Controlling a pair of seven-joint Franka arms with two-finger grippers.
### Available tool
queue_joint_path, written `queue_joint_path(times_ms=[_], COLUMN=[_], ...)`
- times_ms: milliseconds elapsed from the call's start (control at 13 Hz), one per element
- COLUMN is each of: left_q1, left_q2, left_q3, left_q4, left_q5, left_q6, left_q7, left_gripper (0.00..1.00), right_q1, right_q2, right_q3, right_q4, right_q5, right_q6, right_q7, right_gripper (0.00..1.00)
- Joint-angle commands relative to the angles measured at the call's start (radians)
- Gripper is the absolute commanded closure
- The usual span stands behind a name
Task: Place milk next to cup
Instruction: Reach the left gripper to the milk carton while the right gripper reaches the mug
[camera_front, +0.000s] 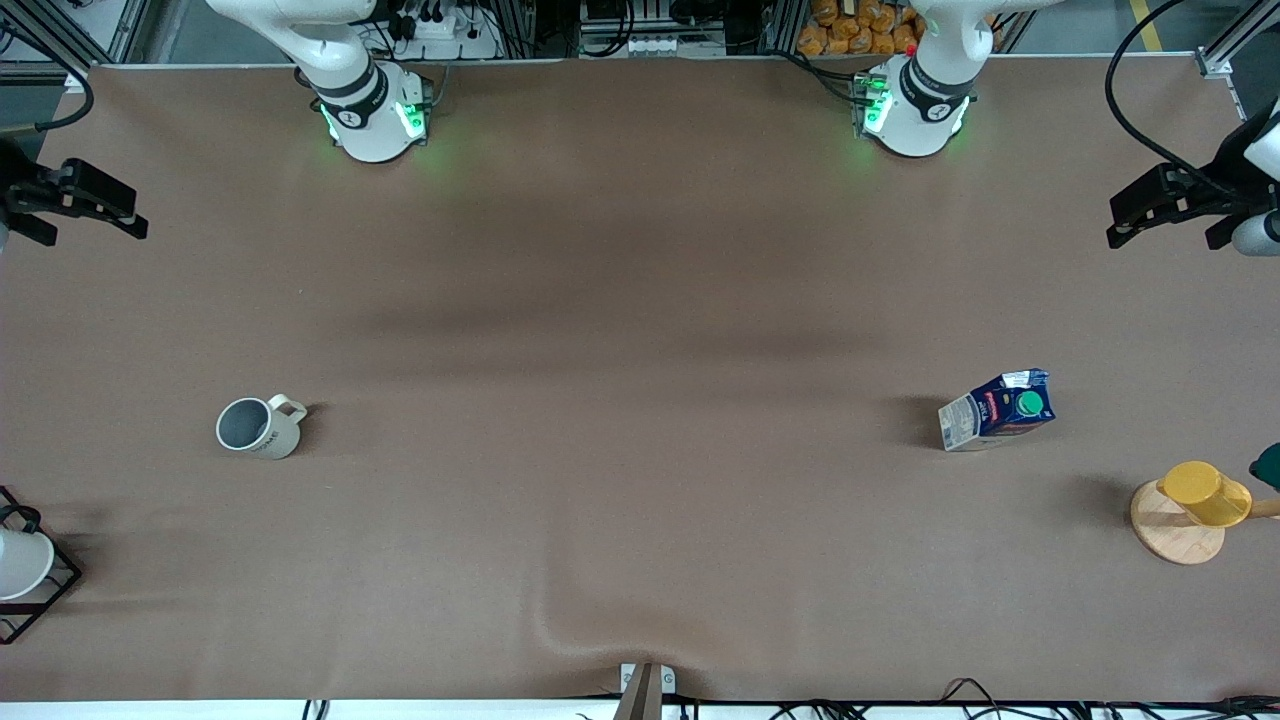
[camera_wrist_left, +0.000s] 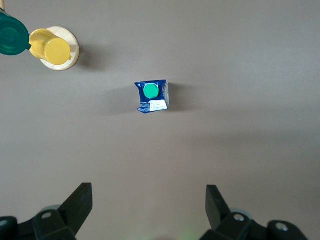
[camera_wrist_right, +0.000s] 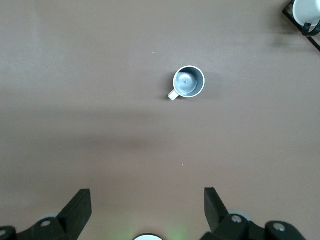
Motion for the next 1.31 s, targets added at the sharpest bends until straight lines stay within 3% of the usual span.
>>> queue_joint_path(times_ms=[0,692,923,1231], left_q1=[0.002,0.004,0.005,0.051], left_q2=[-0.003,0.005,0.012,0.078], left_q3=[-0.003,0.010,0.020,0.018], left_q4=[0.006,0.009,0.001,-0.003], left_q5=[0.019,0.010,0.013,0.007], left_q6=[-0.014,-0.014,-0.013,0.039], left_q7=[0.012,0.029,0.004,0.007], left_gripper=[0.00,0.00,0.00,0.00], right_q1=[-0.011,-0.059,-0.094,-0.107], right_q2=[-0.020,-0.011,0.097,0.303], right_q3=[0.000,0.000,0.000,0.000], right_q4=[-0.014,-0.014,-0.004,0.019], right_q5=[0.001,0.001,0.001,-0.020], right_q6=[0.004,-0.016,0.013,0.166], right_q7=[-0.014,-0.013,-0.013,-0.015], right_gripper=[0.00,0.00,0.00,0.00])
